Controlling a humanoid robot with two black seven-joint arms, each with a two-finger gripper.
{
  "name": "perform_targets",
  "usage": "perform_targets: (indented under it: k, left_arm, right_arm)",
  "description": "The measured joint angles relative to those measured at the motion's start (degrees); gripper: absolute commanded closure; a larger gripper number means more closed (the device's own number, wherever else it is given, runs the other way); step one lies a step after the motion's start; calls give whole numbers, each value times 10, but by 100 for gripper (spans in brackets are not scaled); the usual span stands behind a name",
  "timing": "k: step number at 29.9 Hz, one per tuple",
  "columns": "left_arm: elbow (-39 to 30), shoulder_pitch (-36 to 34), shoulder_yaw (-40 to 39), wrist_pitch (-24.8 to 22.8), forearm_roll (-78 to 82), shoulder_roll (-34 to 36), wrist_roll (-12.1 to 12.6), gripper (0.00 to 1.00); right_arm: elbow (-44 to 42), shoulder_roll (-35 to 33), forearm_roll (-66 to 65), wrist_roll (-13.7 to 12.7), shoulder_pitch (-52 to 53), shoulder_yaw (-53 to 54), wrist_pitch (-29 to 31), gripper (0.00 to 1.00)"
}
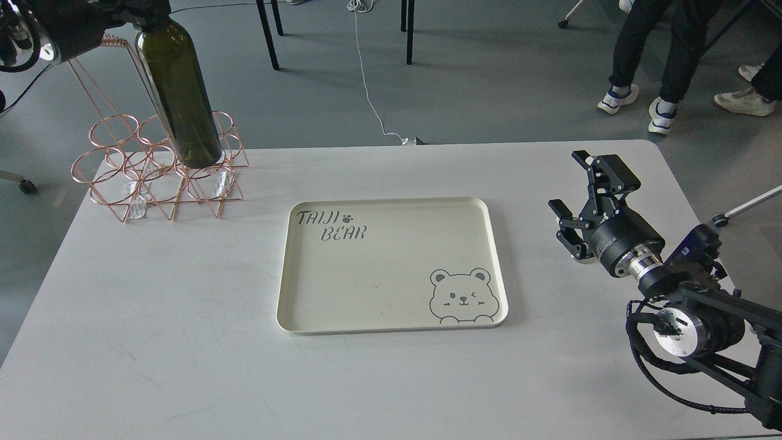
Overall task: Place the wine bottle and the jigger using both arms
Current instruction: 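Lower the bottle into a slot of the copper wine rack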
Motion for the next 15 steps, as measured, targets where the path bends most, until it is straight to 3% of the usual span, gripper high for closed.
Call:
perform_targets:
  k: [15]
  left_arm:
    - [10,2,0,7,0,-3,0,89]
  right_arm:
    - [0,0,0,0,0,1,0,1]
